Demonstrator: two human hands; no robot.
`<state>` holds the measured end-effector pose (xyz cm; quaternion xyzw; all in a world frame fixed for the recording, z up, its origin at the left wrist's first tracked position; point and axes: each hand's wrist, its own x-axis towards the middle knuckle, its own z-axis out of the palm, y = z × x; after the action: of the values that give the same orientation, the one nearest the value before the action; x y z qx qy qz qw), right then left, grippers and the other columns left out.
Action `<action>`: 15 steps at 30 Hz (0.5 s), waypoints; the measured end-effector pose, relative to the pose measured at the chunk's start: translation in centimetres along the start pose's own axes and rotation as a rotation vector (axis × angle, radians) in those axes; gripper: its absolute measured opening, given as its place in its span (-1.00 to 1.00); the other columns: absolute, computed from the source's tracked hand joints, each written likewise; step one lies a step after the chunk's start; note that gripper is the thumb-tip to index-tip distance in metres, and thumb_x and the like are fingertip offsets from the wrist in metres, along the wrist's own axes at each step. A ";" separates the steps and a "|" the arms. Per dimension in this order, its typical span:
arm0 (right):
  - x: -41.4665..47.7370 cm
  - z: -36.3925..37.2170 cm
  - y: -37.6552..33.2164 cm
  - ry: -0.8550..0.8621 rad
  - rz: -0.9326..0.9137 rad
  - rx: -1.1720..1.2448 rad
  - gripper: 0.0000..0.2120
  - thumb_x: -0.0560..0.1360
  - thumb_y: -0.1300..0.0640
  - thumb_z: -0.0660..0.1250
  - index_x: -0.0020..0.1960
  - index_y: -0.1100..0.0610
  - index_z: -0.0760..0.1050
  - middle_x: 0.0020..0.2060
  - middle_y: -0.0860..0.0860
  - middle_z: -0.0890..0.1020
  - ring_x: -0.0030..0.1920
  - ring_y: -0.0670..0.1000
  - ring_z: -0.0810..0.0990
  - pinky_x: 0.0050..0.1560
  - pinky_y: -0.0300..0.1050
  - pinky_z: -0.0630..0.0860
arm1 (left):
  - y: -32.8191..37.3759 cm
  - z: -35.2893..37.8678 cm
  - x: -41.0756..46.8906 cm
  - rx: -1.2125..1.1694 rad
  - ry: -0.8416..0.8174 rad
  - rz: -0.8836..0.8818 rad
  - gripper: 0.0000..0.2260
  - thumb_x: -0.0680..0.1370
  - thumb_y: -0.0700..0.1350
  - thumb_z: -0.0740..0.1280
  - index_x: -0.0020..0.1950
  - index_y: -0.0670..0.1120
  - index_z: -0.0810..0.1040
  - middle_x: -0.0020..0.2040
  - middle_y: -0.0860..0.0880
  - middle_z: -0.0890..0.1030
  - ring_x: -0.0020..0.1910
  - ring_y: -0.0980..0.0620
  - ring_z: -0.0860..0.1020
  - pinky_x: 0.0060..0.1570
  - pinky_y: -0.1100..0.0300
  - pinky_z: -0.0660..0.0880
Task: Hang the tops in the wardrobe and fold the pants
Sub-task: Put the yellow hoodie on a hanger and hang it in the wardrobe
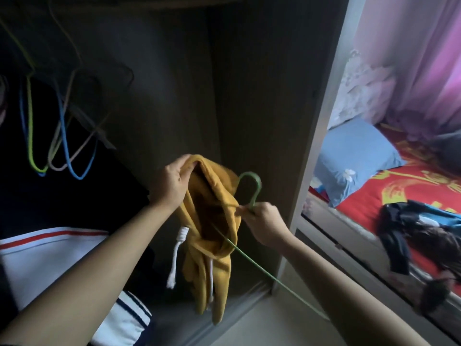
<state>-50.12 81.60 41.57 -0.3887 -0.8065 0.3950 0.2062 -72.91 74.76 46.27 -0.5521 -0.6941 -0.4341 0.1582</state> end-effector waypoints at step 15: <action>2.7 1.3 -2.8 0.094 -0.043 0.306 -0.59 0.62 -0.06 0.26 -0.14 0.26 0.62 -0.41 -0.01 0.55 -0.44 -0.13 0.44 -0.38 -0.13 0.41 | 5.0 -1.1 4.2 -0.650 -0.230 -0.216 -0.71 0.52 0.27 0.31 0.12 0.16 0.63 -0.01 0.09 0.69 0.03 0.08 0.65 0.00 0.15 0.59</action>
<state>-53.90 82.05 43.11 -0.3535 -0.7346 0.4899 0.3088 -70.09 76.58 51.98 -0.5422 -0.5873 -0.5814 -0.1516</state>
